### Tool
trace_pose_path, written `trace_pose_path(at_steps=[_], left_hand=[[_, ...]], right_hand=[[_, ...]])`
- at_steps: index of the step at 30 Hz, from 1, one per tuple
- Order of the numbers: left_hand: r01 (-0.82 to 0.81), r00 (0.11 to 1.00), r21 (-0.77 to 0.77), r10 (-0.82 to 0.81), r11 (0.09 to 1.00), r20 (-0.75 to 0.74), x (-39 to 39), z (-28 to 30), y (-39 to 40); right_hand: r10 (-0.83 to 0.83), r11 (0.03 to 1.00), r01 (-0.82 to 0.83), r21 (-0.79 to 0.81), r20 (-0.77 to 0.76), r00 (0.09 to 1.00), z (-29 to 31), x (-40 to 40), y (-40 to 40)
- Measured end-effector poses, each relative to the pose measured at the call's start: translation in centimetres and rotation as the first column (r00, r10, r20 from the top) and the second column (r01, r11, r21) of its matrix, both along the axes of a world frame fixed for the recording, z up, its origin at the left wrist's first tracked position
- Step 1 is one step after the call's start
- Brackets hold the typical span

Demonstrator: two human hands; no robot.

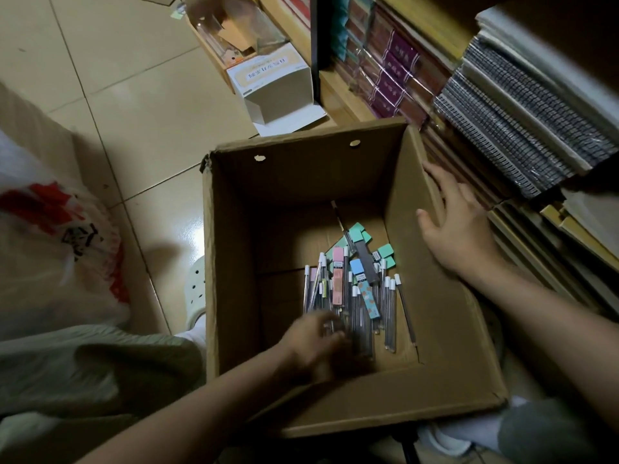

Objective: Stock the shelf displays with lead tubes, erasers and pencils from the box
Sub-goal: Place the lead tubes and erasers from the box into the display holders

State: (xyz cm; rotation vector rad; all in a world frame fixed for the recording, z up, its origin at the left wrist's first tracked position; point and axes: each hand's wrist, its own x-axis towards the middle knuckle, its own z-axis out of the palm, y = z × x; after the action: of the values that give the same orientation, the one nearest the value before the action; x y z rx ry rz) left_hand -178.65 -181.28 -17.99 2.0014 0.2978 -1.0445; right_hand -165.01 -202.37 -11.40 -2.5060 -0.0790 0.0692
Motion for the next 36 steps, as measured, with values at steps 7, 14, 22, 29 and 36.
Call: trace_pose_path(at_steps=[7,14,22,29,36], left_hand=[[-0.460,0.884,0.243,0.417,0.854,0.212,3.2,-5.8,-1.4],[-0.543,0.819,0.141,0.485,0.828,0.306,2.9,-8.3,-1.7],[-0.659,0.732,0.002,0.640,0.753,0.236,2.4,-7.8,-0.2],[-0.629,0.686,0.016,0.546,0.777,0.482,3.3,-6.7,-0.9],[-0.626,0.708,-0.376,0.700,0.683,0.092,6.6,-6.0,-2.3]], right_hand=[[0.348,0.908,-0.371,-0.196,-0.145,0.926,-3.1,-3.0,5.5],[-0.071,0.951,-0.118,-0.288,-0.569,0.820,-10.7,-5.0,7.1],[-0.088,0.941,-0.090,-0.325,-0.494,0.865,-11.1,-6.4,6.3],[-0.122,0.992,0.089,-0.087,-0.536,0.835,-10.3,-7.0,5.5],[-0.014,0.926,0.236,0.294,-0.600,0.800,-10.8,-4.9,8.4]])
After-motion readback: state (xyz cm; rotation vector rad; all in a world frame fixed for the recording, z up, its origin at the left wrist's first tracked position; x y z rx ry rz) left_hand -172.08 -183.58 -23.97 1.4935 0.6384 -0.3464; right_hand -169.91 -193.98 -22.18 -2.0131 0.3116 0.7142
